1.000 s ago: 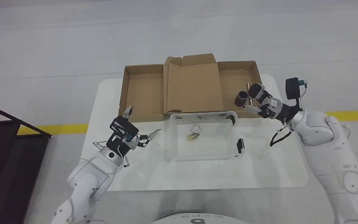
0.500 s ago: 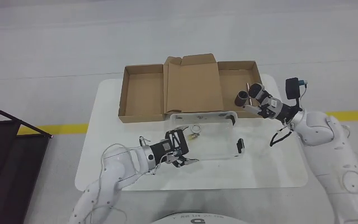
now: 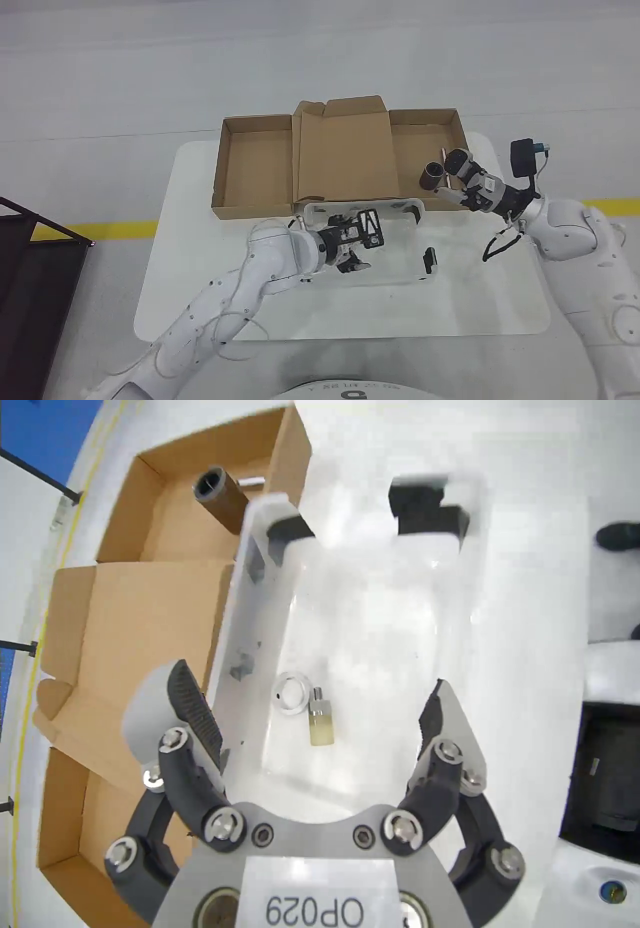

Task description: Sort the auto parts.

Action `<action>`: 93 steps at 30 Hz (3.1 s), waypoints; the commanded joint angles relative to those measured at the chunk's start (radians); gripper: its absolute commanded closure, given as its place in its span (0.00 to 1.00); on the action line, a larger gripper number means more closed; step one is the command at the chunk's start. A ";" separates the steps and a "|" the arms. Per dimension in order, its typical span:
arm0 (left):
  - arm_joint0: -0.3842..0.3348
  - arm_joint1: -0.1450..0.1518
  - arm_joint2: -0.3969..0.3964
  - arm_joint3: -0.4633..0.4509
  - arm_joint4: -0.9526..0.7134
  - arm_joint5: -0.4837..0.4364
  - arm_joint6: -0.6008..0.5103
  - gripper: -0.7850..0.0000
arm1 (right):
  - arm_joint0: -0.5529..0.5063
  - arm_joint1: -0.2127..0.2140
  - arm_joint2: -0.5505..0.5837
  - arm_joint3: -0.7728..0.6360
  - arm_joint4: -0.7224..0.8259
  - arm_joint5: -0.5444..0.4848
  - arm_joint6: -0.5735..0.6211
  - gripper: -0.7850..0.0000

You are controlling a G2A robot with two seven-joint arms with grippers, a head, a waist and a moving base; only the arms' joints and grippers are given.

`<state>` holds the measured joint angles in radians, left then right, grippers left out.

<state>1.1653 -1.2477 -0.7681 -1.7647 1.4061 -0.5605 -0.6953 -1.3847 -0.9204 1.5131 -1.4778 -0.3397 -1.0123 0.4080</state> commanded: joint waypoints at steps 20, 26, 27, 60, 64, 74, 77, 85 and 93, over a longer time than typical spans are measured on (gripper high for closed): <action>-0.151 -0.073 0.134 0.244 -0.048 0.053 -0.151 0.27 | 0.000 0.000 0.000 0.000 0.000 0.000 0.000 0.00; -0.153 -0.076 0.133 0.249 -0.058 0.050 -0.188 0.49 | 0.000 0.000 0.000 0.000 0.000 0.000 0.000 0.00; -0.153 -0.076 0.133 0.252 -0.055 0.051 -0.191 0.51 | 0.000 0.000 0.000 0.000 0.000 0.000 0.000 0.00; -0.189 -0.110 0.158 0.367 -0.039 0.054 -0.177 1.00 | 0.000 0.000 0.000 0.000 0.000 0.000 0.000 0.00; -0.167 -0.101 0.135 0.291 -0.051 0.037 -0.148 1.00 | 0.000 0.000 0.000 0.000 0.000 0.000 0.000 0.00; 0.026 -0.011 -0.149 -0.006 -0.106 -0.039 -0.040 1.00 | 0.000 0.000 0.000 0.000 0.000 0.000 0.000 0.00; 0.094 0.013 -0.260 -0.077 -0.143 -0.064 0.034 1.00 | 0.000 0.000 0.000 0.000 0.000 0.000 0.000 0.00; 0.170 0.036 -0.394 -0.109 -0.183 -0.073 0.186 1.00 | 0.000 0.000 0.000 0.000 0.000 0.000 0.000 0.00; 0.170 0.036 -0.394 -0.109 -0.183 -0.073 0.186 1.00 | 0.000 0.000 0.000 0.000 0.000 0.000 0.000 0.00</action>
<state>1.3354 -1.2113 -1.1622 -1.8737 1.2230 -0.6333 -0.5094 -1.3847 -0.9204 1.5131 -1.4778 -0.3397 -1.0123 0.4080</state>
